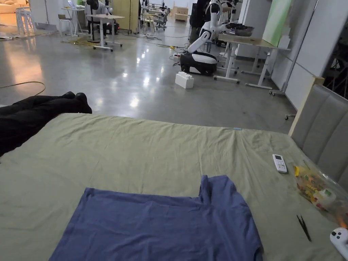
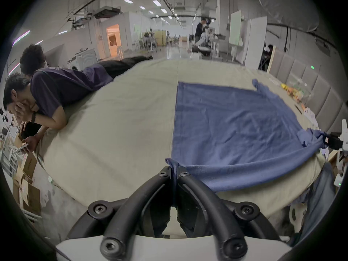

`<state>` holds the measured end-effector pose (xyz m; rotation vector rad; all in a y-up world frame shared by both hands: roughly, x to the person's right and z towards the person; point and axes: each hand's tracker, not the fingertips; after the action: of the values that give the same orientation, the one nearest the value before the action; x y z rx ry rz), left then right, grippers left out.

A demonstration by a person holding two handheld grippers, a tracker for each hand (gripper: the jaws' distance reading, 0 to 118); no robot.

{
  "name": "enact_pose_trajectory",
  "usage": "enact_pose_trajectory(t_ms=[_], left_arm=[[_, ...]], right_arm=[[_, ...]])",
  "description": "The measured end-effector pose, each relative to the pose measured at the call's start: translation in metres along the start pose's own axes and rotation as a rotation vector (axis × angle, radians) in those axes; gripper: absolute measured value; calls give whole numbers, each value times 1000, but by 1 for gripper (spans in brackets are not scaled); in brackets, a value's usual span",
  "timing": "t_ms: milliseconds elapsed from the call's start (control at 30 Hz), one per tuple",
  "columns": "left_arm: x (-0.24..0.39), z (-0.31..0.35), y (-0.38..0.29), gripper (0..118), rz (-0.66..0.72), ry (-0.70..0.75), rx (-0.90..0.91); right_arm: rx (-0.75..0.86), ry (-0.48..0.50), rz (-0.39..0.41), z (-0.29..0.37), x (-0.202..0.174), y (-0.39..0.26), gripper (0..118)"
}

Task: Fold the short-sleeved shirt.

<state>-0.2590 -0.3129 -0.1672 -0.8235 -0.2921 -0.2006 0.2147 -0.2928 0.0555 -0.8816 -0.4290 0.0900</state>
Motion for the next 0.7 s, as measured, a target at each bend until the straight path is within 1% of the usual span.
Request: enact_pose_trajectory(t_ms=[33, 100, 167, 333, 400, 433, 467, 500, 533, 567, 600, 633, 700], left_arm=[[1, -4, -3, 5, -3, -2, -23], [2, -8, -7, 5, -4, -4, -63], [3, -14, -13, 5, 2, -13, -86], [6, -30, -22, 5, 2, -21, -173], [7, -32, -22, 6, -11, -22, -193], [9, -33, -22, 7, -15, -17, -192], [10, -32, -21, 13, -23, -10, -192], [8, -34, -22, 21, -34, 3, -193], [8, -33, -21, 32, -49, 32, -200], [9, -31, -20, 48, -56, 54, -198], [9, -27, -19, 59, -48, 60, -177], [7, -23, -16, 64, -32, 56, -143], [8, -15, -9, 63, 2, 33, -69]], right_arm=[[3, -4, -10, -4, -2, -1, 4], [-63, 4, 9, -14, -4, -5, 4], [-105, 4, 2, -21, -5, -8, 4], [-174, 8, 12, -34, -6, -19, 5], [-179, 9, 19, -36, -7, -22, 7], [-180, 4, 38, -37, -7, -21, 10], [-179, 4, 35, -37, -8, -22, 23], [-183, 4, 24, -38, -6, -21, 38], [-186, 4, -7, -36, -2, -21, 55], [-178, 3, -29, -33, 1, -20, 77], [-148, 3, -48, -28, 2, -19, 85], [-94, 13, -66, -22, 5, -17, 87], [16, 23, -84, -10, 10, -10, 87]])
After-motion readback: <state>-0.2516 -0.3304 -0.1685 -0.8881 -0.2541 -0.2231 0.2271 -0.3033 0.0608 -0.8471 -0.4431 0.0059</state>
